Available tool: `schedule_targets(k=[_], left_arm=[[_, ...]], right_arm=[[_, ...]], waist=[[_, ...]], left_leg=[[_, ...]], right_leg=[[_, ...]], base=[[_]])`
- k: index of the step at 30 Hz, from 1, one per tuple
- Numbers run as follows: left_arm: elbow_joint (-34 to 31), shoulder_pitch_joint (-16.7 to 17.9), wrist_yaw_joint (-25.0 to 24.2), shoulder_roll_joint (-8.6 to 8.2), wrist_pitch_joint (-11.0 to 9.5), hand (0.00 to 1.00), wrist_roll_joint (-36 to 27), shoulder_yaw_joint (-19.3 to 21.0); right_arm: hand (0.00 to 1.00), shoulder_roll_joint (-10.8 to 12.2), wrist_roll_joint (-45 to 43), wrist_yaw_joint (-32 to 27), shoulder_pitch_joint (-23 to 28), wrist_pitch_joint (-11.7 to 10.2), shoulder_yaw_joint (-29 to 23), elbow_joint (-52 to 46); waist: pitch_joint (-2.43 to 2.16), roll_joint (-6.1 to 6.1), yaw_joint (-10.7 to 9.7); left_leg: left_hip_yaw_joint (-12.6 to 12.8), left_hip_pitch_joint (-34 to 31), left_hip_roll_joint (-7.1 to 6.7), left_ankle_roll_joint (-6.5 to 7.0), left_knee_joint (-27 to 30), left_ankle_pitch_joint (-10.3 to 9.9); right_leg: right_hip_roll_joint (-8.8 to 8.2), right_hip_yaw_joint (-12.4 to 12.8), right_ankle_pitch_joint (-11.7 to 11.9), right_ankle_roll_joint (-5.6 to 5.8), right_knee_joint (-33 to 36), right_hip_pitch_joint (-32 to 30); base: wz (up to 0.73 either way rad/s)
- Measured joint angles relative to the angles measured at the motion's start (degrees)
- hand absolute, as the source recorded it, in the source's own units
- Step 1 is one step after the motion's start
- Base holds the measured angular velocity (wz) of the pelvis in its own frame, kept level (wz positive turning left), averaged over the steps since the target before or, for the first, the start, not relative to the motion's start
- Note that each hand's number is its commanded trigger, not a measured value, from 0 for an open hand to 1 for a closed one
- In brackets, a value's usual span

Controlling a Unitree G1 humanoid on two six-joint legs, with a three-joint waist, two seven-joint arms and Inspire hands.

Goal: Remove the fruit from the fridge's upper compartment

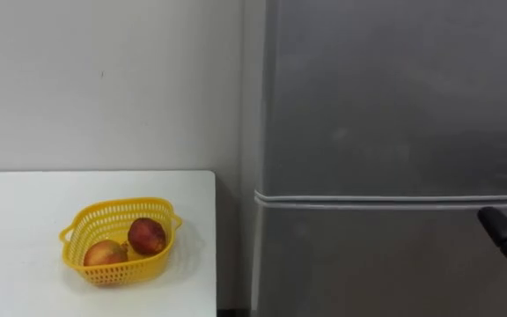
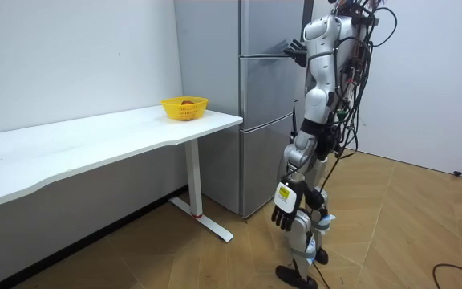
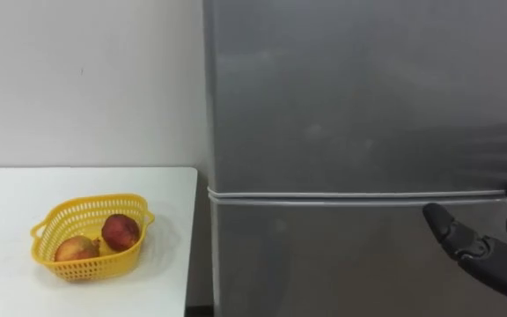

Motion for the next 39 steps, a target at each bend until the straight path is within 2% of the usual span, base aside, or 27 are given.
schedule_targets(k=[11, 20, 22, 26, 28, 30, 32, 34, 39], left_arm=[[-1.72, 0.44, -0.96, -0.06, 0.15, 0.0, 0.04, -0.21], [-2.33, 0.68, -0.32, 0.07, -0.04, 0.0, -0.04, 0.6], [-2.51, 0.77, -0.18, 0.25, 0.18, 0.0, -0.43, 0.53], [-3.44, 0.96, 0.72, 0.27, 0.37, 0.0, -0.8, 0.63], [-4.86, 1.29, 0.74, 0.11, 0.55, 0.0, -1.21, 1.47], [-5.76, 1.34, 0.96, 0.22, 0.63, 0.0, -1.81, 1.78], [-5.99, 1.46, 1.53, 0.23, 0.79, 0.0, -2.31, 1.75], [-6.77, 1.46, 2.02, 0.24, 1.63, 0.0, -2.27, 1.78], [-6.8, 1.4, 1.83, 0.07, 3.16, 0.0, -2.2, 1.67]], right_arm=[[0.0, 0.02, 1.7, -0.61, 0.0, 0.0, 0.07, 0.14], [0.0, -0.02, -0.72, -7.1, -0.08, 0.09, -0.2, -0.61], [0.0, -0.14, 1.08, -10.21, -0.07, 1.28, -0.19, -0.1], [0.0, -0.13, 2.1, -15.88, 1.42, 4.29, -0.21, 4.54], [0.0, -0.11, 2.25, -18.66, 3.08, 6.26, -0.78, 7.72], [0.0, -0.07, 3.22, -20.13, 4.01, 6.38, -1.19, 10.81], [0.0, 0.06, 4.79, -21.7, 4.25, 6.81, -1.57, 14.95], [0.0, 0.18, 6.55, -24.07, 6.62, 8.28, -1.95, 18.51], [0.0, 1.21, 5.93, -24.78, 8.85, 9.61, -1.85, 32.32]], waist=[[-0.02, 0.08, 0.08], [-0.06, 0.36, -0.59], [-0.01, 0.3, -1.46], [-0.02, 0.5, -1.77], [-0.19, 0.72, -2.11], [-0.09, 0.85, -2.67], [-0.19, 1.01, -3.37], [-0.21, 1.02, -3.28], [-0.24, 0.36, -3.3]], left_leg=[[-0.53, 0.03, -0.02, -0.01, 0.02, 0.0], [-1.11, 0.04, -0.24, -0.01, 0.03, 0.0], [-1.17, -0.03, -0.24, -0.01, -0.01, -0.01], [-1.28, -0.08, -0.24, -0.02, -0.38, 0.0], [-1.33, -0.16, -0.35, -0.02, -0.55, 0.0], [-1.32, -0.44, -0.45, 0.0, -0.54, 0.01], [-1.35, -0.5, -0.54, 0.0, -0.5, 0.02], [-1.31, -0.2, -0.63, 0.0, -0.5, 0.02], [-1.27, 0.23, -0.82, 0.0, -0.48, 0.02]], right_leg=[[-0.03, -0.45, 0.02, -0.04, 0.06, 0.11], [0.0, -0.45, 0.14, 0.13, -0.19, 0.26], [-0.05, -0.55, 0.14, 0.14, -0.29, 0.24], [-0.07, -0.58, 0.11, 0.17, -0.38, 0.1], [-0.09, -0.43, -0.05, 0.28, -0.35, 0.14], [-0.11, -0.52, -0.1, 0.33, -0.38, 0.18], [-0.18, -0.72, -0.16, 0.38, -0.56, 0.3], [-0.21, -1.09, -0.24, 0.45, -1.1, 0.82], [-0.53, -1.06, -0.9, 0.58, -1.23, 1.06]], base=[[0.02], [0.02], [0.05], [0.01], [0.02], [0.05], [0.02], [0.0], [0.05]])
